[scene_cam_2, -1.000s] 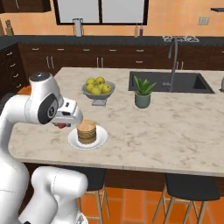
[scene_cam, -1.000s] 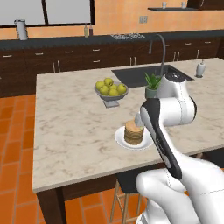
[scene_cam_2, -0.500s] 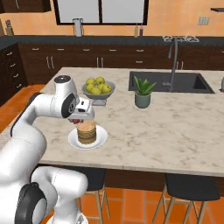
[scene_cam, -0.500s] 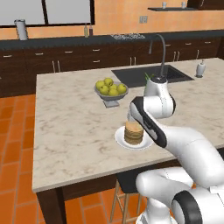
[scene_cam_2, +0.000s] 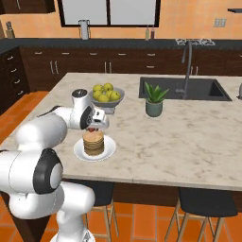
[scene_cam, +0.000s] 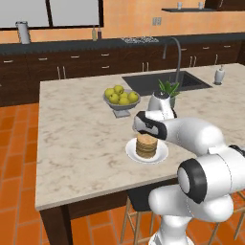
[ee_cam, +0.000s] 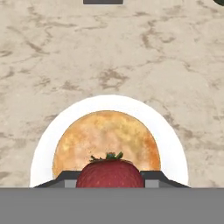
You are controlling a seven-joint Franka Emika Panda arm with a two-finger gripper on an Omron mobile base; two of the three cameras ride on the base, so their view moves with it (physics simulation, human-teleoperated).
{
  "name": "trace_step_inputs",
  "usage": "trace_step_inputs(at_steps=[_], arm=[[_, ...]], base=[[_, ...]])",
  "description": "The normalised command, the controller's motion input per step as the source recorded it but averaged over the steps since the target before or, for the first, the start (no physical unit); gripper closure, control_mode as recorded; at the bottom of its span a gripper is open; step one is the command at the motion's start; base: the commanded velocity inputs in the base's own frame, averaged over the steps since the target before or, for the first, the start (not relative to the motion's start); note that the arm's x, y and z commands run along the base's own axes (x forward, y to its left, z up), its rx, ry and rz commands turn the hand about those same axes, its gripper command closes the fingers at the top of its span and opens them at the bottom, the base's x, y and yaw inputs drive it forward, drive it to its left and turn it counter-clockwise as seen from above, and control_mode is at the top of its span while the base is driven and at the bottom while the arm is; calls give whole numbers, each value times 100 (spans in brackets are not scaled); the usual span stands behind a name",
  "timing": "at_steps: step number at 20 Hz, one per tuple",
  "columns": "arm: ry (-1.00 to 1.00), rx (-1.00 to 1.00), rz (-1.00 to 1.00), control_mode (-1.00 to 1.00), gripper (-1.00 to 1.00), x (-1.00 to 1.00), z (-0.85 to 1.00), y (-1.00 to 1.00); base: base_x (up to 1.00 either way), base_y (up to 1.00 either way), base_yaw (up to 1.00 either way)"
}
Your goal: Take the strawberry from the fridge and place it on top of the pancake, located on the dining counter.
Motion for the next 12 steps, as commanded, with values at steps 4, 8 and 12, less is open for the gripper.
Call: trace_step_inputs(at_steps=[4, 8, 12], arm=[[6, 0, 0, -100, 100, 30, -22, 0], [2, 0, 0, -100, 100, -38, -4, 0], [0, 0, 0, -100, 100, -36, -5, 6]], base=[[0, 0, 0], [0, 0, 0], [0, 0, 0]])
